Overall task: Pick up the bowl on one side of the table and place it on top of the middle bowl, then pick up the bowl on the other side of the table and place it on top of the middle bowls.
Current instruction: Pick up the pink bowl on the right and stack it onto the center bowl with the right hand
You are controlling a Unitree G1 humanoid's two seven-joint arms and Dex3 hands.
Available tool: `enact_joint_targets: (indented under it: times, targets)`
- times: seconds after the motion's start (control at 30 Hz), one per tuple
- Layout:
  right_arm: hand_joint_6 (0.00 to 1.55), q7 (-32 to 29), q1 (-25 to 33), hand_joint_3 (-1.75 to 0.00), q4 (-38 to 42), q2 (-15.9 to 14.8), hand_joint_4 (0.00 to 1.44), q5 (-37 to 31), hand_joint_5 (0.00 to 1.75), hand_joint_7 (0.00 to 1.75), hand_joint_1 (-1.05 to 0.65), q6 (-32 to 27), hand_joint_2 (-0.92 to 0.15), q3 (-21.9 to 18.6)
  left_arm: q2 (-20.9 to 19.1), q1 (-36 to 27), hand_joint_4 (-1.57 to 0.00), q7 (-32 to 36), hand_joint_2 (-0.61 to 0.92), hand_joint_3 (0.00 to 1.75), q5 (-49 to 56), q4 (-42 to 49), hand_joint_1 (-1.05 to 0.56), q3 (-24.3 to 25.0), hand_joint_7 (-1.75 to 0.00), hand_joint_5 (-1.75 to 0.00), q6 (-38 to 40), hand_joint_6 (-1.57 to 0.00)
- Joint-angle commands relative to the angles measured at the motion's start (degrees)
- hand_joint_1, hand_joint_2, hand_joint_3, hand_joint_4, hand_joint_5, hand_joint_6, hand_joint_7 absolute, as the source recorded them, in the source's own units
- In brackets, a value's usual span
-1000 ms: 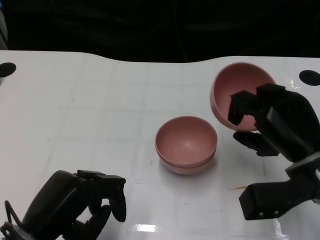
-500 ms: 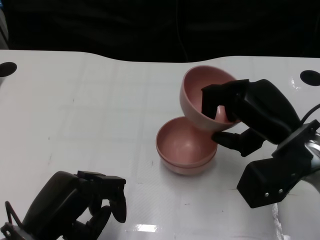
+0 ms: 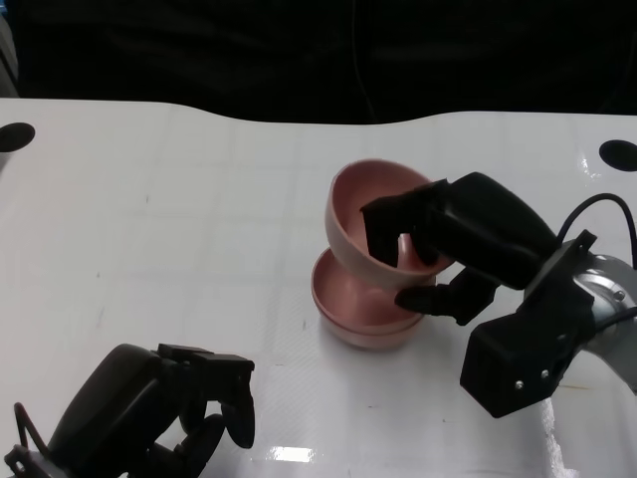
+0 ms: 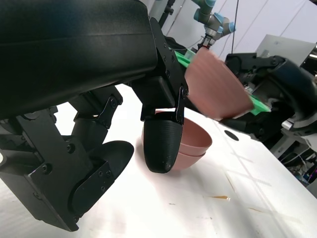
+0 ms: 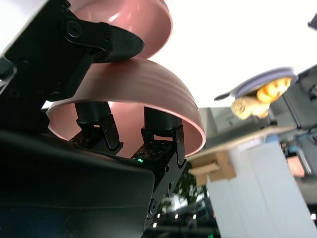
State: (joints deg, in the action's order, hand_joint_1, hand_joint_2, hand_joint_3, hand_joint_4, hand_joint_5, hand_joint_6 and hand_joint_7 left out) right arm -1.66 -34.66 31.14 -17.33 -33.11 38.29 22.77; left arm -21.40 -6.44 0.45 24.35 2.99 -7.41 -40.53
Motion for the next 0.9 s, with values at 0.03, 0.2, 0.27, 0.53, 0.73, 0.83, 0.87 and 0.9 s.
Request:
enact_joint_targets:
  times: [0.03, 0.2, 0.27, 0.53, 0.73, 0.83, 0.87, 0.9]
  targets:
    - [0.75, 0.9, -1.5, -1.13, 1.6, -0.1, 0.98, -0.7, 1.75, 1.74, -0.14, 0.5, -0.43, 0.7, -0.2, -0.5, -0.93, -0.7, 0.17, 1.60, -0.1, -1.1, -0.01, -0.2, -1.40, -1.64, 0.4, -0.91]
    - [0.79, 0.5, -2.1, -1.27, 3.6, 0.4, 0.98, -1.5, 1.75, 1.66, -0.14, 1.2, -0.38, 1.5, -0.1, -0.4, -0.94, -0.7, 0.16, 1.61, -0.1, -1.1, -0.01, -0.3, -1.39, -1.64, 0.4, -0.91]
    - [0.80, 0.4, -2.5, -1.28, 4.6, 0.6, 0.98, -2.1, 1.75, 1.65, -0.14, 1.1, -0.38, 2.0, -0.1, -0.5, -0.94, -0.8, 0.16, 1.61, -0.2, -1.2, -0.01, -0.3, -1.39, -1.64, 0.4, -0.91]
    - [0.99, 0.1, -4.2, -1.03, 9.2, 1.4, 0.94, -4.7, 1.22, 0.60, -0.17, 0.5, -0.45, 3.9, 0.1, -0.5, -0.94, -0.8, 0.15, 1.62, 0.1, -1.2, 0.00, -0.3, -1.39, -1.65, 0.4, -0.91]
    - [0.92, 1.1, -4.4, -0.36, 8.9, 0.7, 0.80, -5.1, 0.56, 0.04, -0.34, 0.1, -0.73, 4.5, 0.2, -0.4, -0.94, -0.9, 0.16, 1.61, 0.3, -1.2, 0.01, -0.2, -1.39, -1.65, 0.4, -0.92]
    - [0.89, 0.5, -4.3, -0.14, 8.2, 0.0, 0.81, -6.9, 0.36, 0.01, -0.42, -0.4, -0.88, 5.1, 0.2, -0.4, -0.93, -1.0, 0.16, 1.61, 0.2, -1.2, 0.02, -0.2, -1.39, -1.65, 0.5, -0.92]
    - [0.89, 0.3, -4.2, -0.11, 7.9, -0.1, 0.82, -7.3, 0.34, 0.00, -0.43, -0.4, -0.90, 5.1, 0.2, -0.4, -0.93, -1.1, 0.16, 1.61, 0.2, -1.3, 0.01, -0.2, -1.39, -1.65, 0.6, -0.92]
    - [0.89, -0.1, -4.2, -0.09, 7.7, -0.3, 0.82, -7.7, 0.32, 0.00, -0.44, -0.4, -0.91, 5.0, 0.1, -0.4, -0.93, -1.1, 0.16, 1.61, 0.2, -1.3, 0.01, -0.2, -1.39, -1.64, 0.6, -0.92]
